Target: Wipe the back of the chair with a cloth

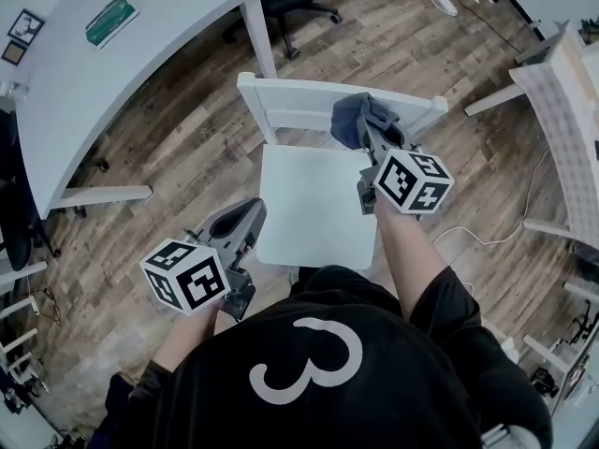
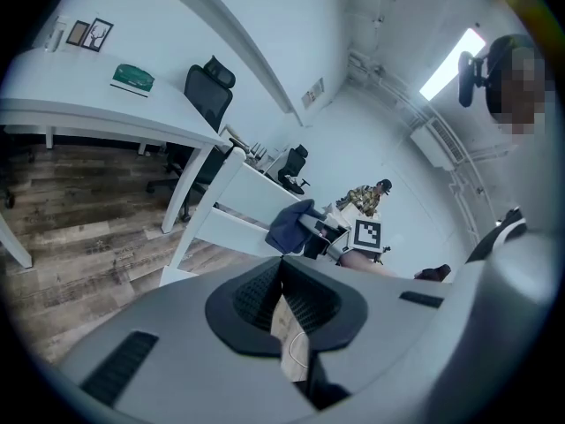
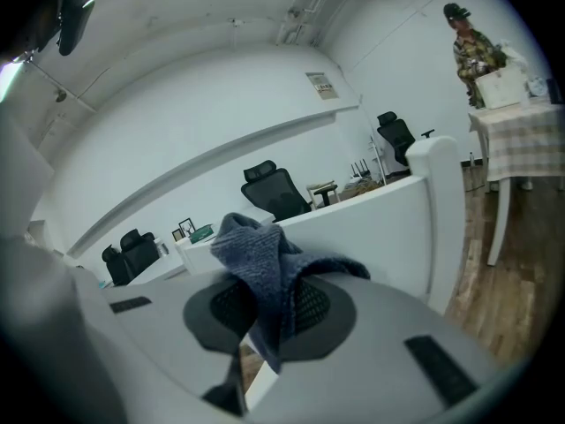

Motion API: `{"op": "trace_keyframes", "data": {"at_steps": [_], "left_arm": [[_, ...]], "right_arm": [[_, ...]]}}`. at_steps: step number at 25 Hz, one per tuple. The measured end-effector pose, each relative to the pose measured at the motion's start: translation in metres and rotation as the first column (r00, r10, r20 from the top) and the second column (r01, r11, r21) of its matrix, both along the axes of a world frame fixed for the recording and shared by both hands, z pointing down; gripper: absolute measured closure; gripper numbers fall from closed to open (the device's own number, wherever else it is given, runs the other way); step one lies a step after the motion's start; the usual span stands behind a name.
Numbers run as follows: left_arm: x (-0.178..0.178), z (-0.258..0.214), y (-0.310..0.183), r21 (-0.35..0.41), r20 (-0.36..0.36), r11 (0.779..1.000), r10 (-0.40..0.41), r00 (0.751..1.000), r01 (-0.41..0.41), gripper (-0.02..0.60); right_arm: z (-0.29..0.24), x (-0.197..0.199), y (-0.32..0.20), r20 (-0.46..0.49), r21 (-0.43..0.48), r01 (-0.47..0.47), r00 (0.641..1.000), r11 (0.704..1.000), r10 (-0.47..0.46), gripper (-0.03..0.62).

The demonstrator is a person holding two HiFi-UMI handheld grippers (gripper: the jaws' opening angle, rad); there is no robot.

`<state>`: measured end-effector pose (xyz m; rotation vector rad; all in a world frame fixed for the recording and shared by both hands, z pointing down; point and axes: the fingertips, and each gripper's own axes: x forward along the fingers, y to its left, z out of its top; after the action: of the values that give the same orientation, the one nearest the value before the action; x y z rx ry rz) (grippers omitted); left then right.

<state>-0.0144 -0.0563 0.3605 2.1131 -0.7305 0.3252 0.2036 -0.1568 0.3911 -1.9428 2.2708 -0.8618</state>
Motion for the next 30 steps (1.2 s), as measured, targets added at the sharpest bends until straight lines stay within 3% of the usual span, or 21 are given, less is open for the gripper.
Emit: {"op": "trace_keyframes", "data": {"at_steps": [13,16,20,30], "left_arm": [[0.020,0.000,0.009,0.004,0.007,0.997,0.079,0.997,-0.079,0.568],[0.019,0.001,0.011,0.004,0.014,0.997,0.083,0.996,-0.083,0.568],[0.016,0.000,0.015,0.006,0.019,0.997,0.080,0.997,-0.080,0.568],[0.005,-0.002,0.023,0.010,0.008,0.999,0.046,0.999,-0.046,0.568]], "right_arm": [[0.000,0.088,0.034,-0.020,-0.006,-0.187,0.982,0.982,0.187,0.545],[0.000,0.099,0.038,0.019,-0.002,-0.218,0.976,0.976,0.218,0.546],[0.000,0.100,0.039,0.068,-0.009,-0.233,0.970,0.972,0.233,0.546],[-0.013,0.089,0.046,0.007,0.033,-0.179,0.984,0.983,0.178,0.546]]}}
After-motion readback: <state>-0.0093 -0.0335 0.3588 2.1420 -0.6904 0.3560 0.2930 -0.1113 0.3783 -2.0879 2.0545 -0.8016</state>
